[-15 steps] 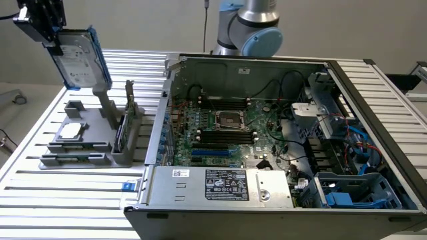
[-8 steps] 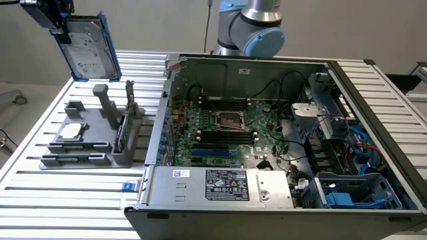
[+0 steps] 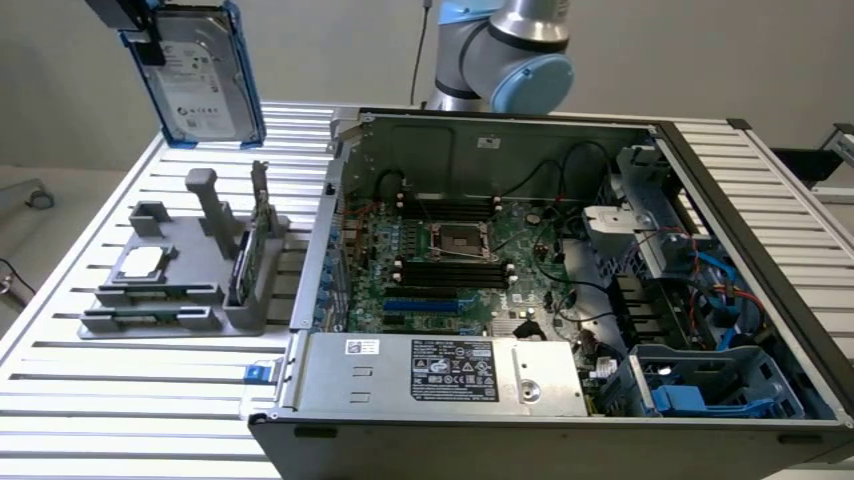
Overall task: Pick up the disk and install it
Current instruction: 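Insert the first disk wire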
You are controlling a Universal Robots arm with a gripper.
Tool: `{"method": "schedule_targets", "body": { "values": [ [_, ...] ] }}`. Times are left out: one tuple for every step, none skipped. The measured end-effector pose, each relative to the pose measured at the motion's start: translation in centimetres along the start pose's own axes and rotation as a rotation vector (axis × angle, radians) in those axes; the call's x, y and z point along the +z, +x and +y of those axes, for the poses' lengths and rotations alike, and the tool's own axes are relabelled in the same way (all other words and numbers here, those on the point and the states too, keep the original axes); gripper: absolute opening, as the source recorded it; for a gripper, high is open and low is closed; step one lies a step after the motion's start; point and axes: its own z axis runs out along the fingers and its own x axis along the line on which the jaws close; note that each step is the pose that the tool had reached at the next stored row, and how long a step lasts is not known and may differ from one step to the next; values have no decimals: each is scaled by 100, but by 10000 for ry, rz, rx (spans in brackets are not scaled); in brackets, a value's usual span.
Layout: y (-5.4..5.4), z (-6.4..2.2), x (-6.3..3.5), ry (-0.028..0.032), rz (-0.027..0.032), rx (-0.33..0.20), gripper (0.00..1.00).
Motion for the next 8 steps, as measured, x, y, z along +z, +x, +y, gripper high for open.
{"method": "schedule_targets", "body": {
  "values": [
    [10,-44,-25,-9,0,1,32],
    [23,-88,-47,-17,-1,0,32],
    [36,-133,-64,-28,-1,0,32],
    [49,-169,-76,-53,-2,-2,32],
    [63,-190,-79,-85,-9,-3,32],
    [78,-206,-80,-115,-17,-3,32],
    [95,-224,-81,-148,-27,-3,32],
    [110,-240,-82,-179,-37,-4,32]
  ]
}}
